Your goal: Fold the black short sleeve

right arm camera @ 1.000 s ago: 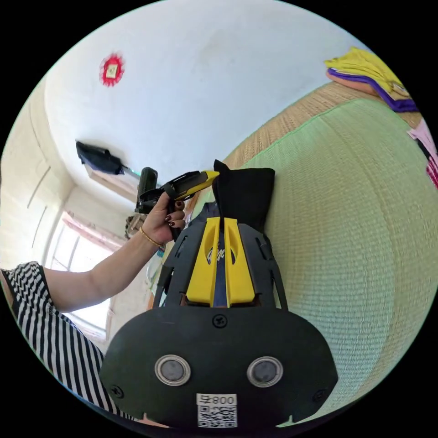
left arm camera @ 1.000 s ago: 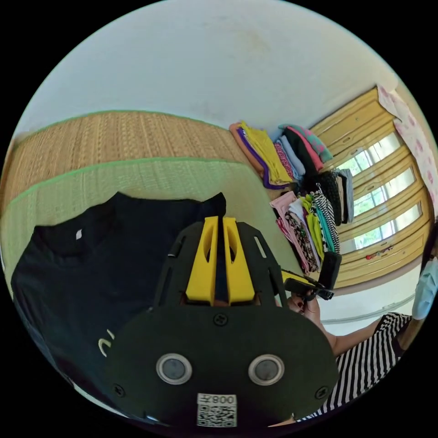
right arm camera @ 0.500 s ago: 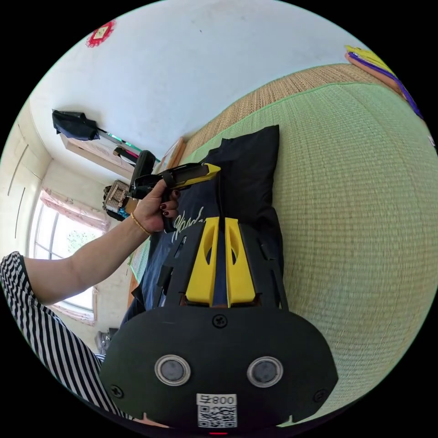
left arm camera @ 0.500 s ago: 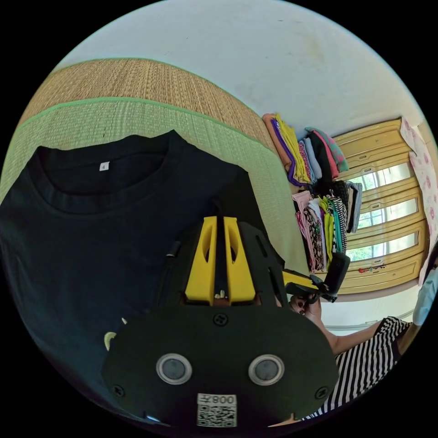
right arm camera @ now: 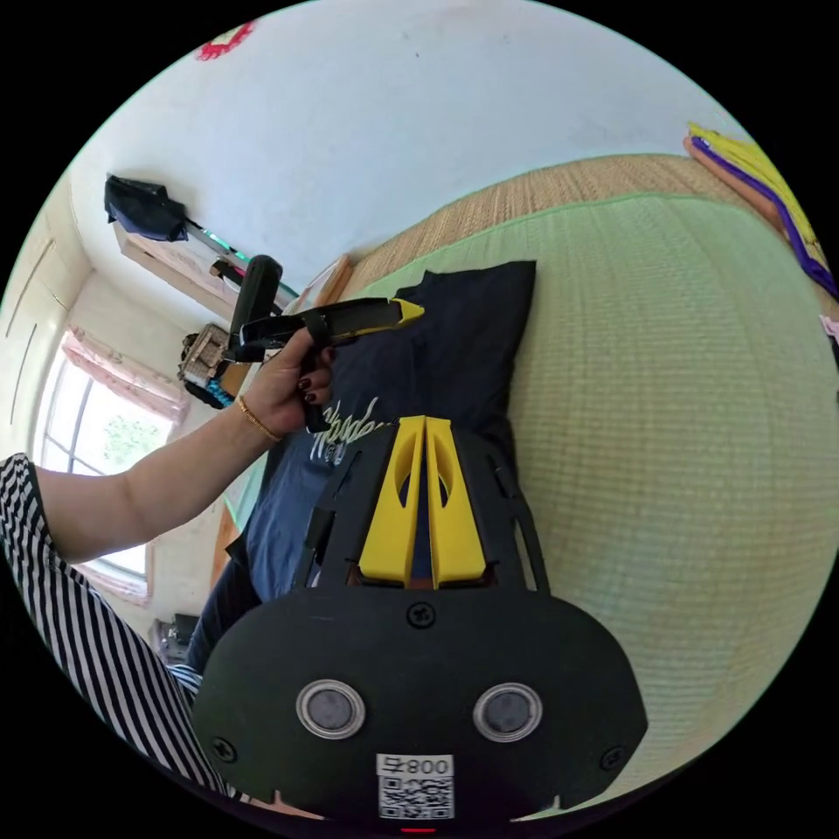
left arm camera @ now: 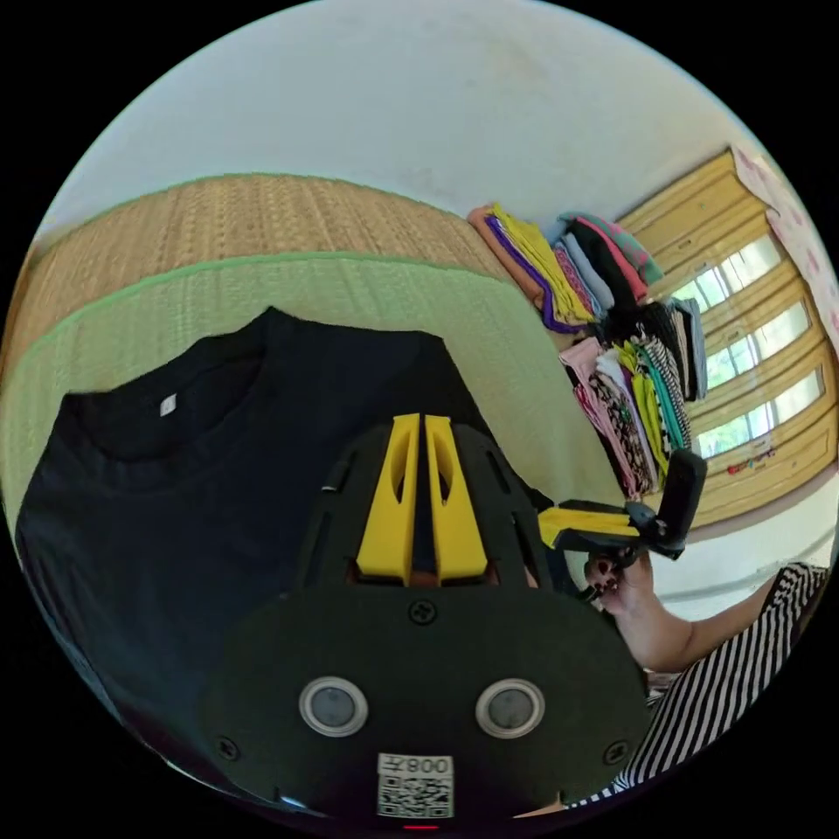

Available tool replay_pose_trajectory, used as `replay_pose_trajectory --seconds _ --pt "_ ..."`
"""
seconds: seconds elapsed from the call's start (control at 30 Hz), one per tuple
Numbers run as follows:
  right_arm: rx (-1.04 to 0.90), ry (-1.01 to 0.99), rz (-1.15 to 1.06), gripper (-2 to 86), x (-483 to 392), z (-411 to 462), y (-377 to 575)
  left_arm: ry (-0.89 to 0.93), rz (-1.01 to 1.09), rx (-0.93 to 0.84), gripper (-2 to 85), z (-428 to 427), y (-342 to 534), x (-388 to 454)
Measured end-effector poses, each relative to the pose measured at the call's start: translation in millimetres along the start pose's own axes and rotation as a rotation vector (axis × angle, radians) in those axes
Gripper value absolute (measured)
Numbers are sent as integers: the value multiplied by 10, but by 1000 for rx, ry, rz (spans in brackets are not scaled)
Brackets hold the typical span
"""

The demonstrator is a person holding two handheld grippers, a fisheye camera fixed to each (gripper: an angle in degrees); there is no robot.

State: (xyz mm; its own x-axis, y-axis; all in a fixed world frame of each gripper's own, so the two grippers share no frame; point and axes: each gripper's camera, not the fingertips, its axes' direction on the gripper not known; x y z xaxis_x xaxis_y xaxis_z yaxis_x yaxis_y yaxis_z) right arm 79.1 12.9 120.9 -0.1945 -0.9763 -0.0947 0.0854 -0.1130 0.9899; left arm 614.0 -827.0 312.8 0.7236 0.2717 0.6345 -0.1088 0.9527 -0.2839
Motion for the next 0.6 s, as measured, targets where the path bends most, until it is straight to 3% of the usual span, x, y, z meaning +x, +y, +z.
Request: replay_pose_trajectory --seconds 0.43,0.6 --pt "-16 197 -22 5 -322 -464 -208 -118 131 -131 0 1171 -499 279" --pt "-11 191 -18 2 -452 -817 -342 -133 136 -70 0 1307 -462 298"
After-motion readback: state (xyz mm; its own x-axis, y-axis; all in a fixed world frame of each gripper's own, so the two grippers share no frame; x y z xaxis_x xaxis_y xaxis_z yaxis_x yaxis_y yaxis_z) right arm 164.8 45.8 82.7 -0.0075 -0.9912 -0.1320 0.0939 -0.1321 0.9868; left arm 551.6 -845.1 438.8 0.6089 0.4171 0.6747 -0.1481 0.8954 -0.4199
